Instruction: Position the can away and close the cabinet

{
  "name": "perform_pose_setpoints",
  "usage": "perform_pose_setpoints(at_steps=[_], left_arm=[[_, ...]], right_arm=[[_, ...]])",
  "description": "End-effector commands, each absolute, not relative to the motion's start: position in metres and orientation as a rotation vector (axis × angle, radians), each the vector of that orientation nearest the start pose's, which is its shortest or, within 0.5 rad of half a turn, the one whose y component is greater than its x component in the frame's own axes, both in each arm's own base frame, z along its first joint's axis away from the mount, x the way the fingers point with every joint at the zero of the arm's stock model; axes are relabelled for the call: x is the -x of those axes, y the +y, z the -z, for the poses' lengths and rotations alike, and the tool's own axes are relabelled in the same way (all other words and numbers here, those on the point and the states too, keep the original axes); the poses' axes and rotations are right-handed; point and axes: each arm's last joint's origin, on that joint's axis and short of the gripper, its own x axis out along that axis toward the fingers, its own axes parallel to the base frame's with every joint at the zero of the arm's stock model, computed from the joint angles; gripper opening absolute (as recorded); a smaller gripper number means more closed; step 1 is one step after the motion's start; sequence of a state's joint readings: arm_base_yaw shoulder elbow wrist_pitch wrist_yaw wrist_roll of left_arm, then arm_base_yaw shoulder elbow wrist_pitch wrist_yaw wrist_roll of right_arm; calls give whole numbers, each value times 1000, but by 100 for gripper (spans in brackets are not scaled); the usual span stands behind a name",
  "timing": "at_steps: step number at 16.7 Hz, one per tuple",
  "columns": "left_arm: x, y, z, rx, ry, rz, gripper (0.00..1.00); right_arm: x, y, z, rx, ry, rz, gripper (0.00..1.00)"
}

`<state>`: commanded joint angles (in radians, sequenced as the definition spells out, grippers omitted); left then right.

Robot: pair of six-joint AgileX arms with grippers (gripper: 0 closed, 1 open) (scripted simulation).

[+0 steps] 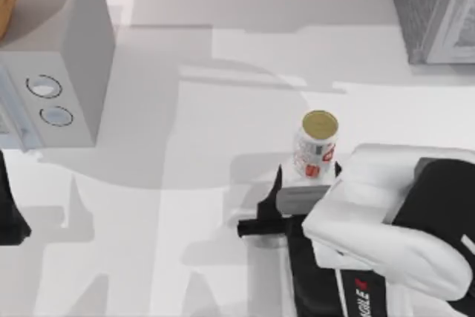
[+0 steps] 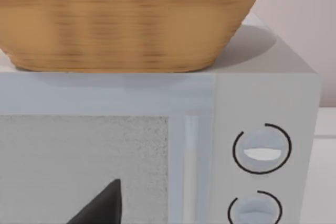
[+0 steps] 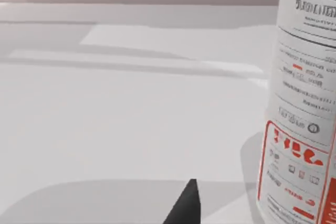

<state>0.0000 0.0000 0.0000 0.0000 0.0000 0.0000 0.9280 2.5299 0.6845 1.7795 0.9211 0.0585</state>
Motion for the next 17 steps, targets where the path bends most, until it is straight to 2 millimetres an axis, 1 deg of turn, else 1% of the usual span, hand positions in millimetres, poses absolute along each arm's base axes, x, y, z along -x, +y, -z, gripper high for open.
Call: perform_pose_setpoints(at_steps=[6,13,17], left_arm=[[-106,-1,-160,0,0,0,100],[-106,-1,-160,0,0,0,100],[-106,-1,-160,0,0,0,100]], right_arm=[[-231,241,-5,-2,-5,12,100],[-254,235,-10,-1,-6,10,100],[-261,233,-11,-1,-6,10,100]])
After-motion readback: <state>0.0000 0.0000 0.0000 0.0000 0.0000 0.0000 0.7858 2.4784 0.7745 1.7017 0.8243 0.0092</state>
